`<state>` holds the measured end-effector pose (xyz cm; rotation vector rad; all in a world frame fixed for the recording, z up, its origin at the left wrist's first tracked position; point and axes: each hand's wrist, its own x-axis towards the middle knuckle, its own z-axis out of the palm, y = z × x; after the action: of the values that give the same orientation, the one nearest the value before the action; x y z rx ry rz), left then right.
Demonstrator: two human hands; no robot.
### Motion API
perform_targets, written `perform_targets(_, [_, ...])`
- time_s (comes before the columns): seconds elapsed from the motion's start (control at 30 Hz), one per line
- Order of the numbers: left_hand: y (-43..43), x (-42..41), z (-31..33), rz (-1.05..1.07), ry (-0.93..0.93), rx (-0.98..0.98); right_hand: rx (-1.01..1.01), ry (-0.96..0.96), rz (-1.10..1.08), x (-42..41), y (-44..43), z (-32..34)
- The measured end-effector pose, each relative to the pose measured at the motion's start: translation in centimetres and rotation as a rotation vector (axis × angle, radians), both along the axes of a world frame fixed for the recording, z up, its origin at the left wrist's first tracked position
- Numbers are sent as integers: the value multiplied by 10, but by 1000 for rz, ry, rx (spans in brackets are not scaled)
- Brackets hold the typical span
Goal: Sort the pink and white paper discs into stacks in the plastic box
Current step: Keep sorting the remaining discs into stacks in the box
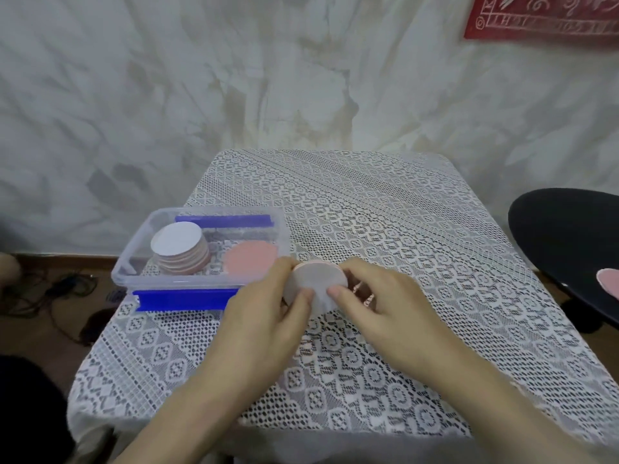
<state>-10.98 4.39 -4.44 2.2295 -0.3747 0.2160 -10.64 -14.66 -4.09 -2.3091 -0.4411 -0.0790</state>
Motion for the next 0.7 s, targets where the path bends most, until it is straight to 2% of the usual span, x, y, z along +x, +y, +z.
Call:
perform_targets(0.17, [39, 4, 12, 96, 29, -38, 247, 113, 6, 10, 37, 15])
perform_targets(0.4, [97, 12, 19, 261, 65, -79, 311, 221, 22, 29, 83, 24])
perform_targets(0.57, [139, 19, 23, 475, 18, -29, 320, 274, 22, 58, 119, 36])
perform_targets(0.7, [164, 26, 19, 558, -7, 70, 294, 309, 32, 87, 156, 39])
